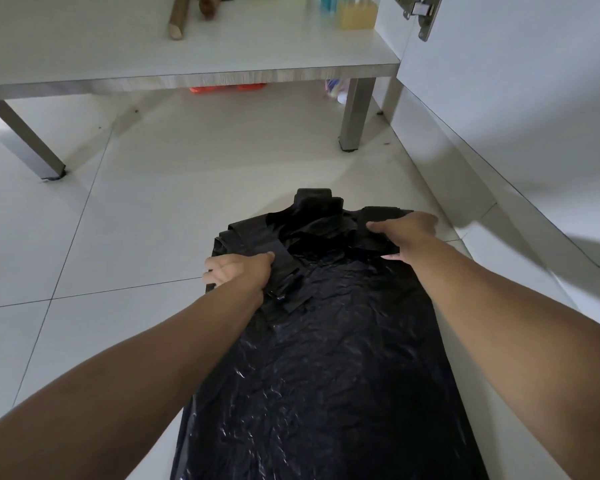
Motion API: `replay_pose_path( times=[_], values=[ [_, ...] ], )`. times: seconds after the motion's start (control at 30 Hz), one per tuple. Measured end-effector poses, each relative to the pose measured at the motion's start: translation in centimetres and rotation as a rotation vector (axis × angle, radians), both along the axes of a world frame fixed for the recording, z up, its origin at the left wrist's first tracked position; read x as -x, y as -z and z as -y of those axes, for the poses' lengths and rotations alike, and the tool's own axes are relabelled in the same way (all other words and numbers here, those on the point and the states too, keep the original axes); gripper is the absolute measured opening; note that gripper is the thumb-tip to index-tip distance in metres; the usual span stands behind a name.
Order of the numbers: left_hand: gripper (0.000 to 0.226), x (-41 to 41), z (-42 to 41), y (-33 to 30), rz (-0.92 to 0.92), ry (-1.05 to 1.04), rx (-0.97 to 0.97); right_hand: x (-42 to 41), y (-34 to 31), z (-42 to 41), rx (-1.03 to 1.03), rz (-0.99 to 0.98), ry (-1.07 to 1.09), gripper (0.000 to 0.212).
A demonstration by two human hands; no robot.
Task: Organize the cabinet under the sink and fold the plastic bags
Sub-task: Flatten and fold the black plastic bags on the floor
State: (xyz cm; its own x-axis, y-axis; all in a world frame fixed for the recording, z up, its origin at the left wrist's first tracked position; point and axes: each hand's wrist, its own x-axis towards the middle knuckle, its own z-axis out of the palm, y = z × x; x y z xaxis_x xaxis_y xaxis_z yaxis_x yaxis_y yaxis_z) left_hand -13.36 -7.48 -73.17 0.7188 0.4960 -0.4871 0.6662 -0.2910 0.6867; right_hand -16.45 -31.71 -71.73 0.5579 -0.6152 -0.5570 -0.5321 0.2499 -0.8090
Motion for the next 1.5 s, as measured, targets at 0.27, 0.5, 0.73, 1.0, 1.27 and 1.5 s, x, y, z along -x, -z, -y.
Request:
replay_pose_path(
  times=[0.27, 0.5, 0.73, 1.0, 1.27, 1.5],
  values=[
    [0.062, -0.7, 0.2, 0.3, -0.039, -0.010, 0.245, 0.0, 1.5, -0.7, 0.044, -0.086, -0.031, 0.056],
    [0.033, -2.6, -2.3, -0.9, -0.012, 0.180, 0.450, 0.5, -1.3, 0.3, -0.285, -0.036, -0.008, 0.039],
    [0.049, -3.5, -6.8, -1.7, -0.029, 0.324, 0.716, 3.3, -2.3, 1.3, -0.430, 0.049, 0.086, 0.014],
    [0.048, -1.1, -9.2, -0.4, -0.120, 0.406, 0.655, 7.8, 0.4, -0.3, -0.300, -0.160, -0.037, 0.023],
    [0.036, 0.8, -9.3, -0.8, 0.059, 0.520, 0.171, 9.0, -0.5, -2.2, -0.172, -0.181, -0.135, 0.017],
    [0.058, 1.3, -9.4, -0.1, 0.015, 0.613, -0.188, 9.8, -0.3, -2.5, 0.188, -0.365, -0.334, 0.030]
  ],
)
